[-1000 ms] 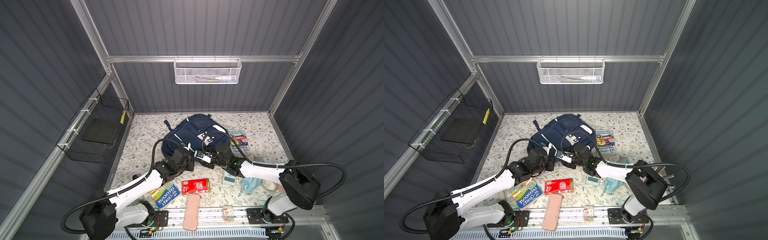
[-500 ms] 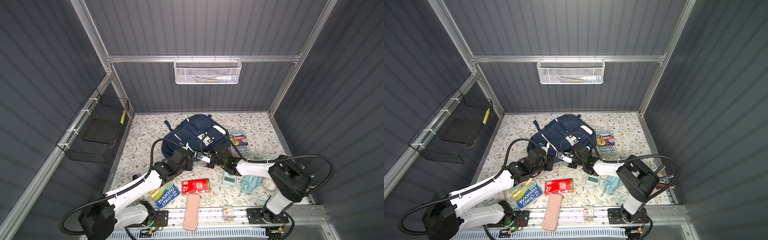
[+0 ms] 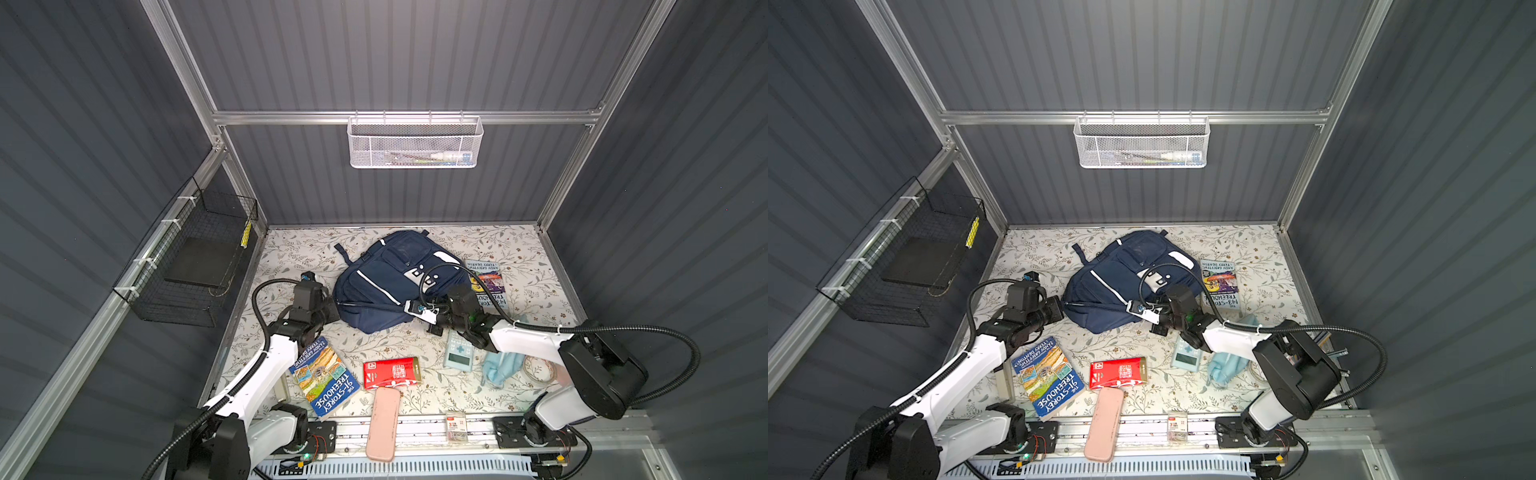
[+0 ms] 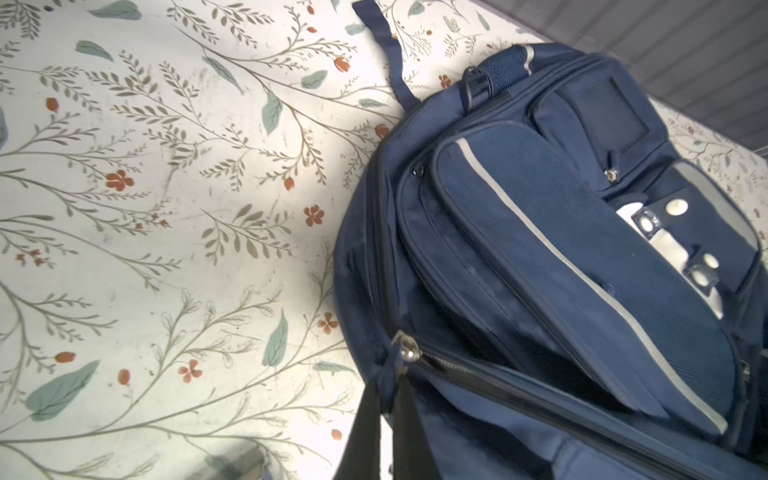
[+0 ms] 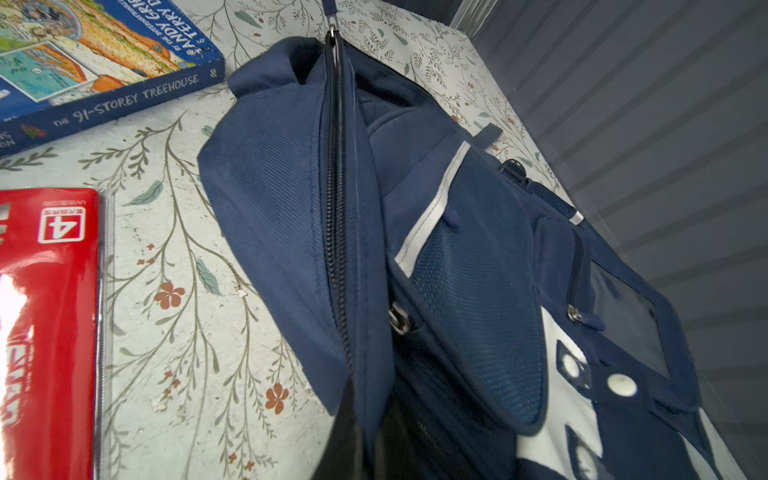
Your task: Pack the student bag
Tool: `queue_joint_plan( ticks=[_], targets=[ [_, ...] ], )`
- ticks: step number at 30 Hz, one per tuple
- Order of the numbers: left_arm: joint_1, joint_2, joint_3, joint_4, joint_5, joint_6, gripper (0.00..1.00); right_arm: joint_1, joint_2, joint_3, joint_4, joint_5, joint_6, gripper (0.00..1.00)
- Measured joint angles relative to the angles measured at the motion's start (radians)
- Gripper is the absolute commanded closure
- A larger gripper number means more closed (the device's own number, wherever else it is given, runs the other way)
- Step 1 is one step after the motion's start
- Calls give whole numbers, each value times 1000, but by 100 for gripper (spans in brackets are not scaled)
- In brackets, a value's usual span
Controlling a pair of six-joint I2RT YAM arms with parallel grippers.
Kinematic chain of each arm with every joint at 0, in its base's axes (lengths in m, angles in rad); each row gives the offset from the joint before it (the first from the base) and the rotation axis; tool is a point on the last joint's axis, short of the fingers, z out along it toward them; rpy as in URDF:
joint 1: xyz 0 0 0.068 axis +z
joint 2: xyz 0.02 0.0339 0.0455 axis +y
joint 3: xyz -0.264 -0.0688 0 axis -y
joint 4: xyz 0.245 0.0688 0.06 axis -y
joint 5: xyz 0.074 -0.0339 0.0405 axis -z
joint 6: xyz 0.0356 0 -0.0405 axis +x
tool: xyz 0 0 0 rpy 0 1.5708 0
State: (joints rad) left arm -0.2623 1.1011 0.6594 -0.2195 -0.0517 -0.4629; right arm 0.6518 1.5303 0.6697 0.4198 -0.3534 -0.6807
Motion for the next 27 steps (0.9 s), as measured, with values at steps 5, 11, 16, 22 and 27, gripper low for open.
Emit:
queue_joint_plan(
  ticks=[5,11,16,22,27],
  targets=[
    [-32,-67,3,-62,36,16,100,-12,53,68,-28,49,0,61],
    [-208,-161,3,-104,37,-28,100,-62,82,116,-46,130,37,42],
    [-361,-149,2,-107,37,-96,100,4,-22,84,-24,126,76,38],
    [-430,-73,3,-75,41,-135,100,158,-39,84,-11,89,113,39],
    [-431,-71,3,-72,31,-144,100,168,29,84,-9,62,129,45]
  ],
)
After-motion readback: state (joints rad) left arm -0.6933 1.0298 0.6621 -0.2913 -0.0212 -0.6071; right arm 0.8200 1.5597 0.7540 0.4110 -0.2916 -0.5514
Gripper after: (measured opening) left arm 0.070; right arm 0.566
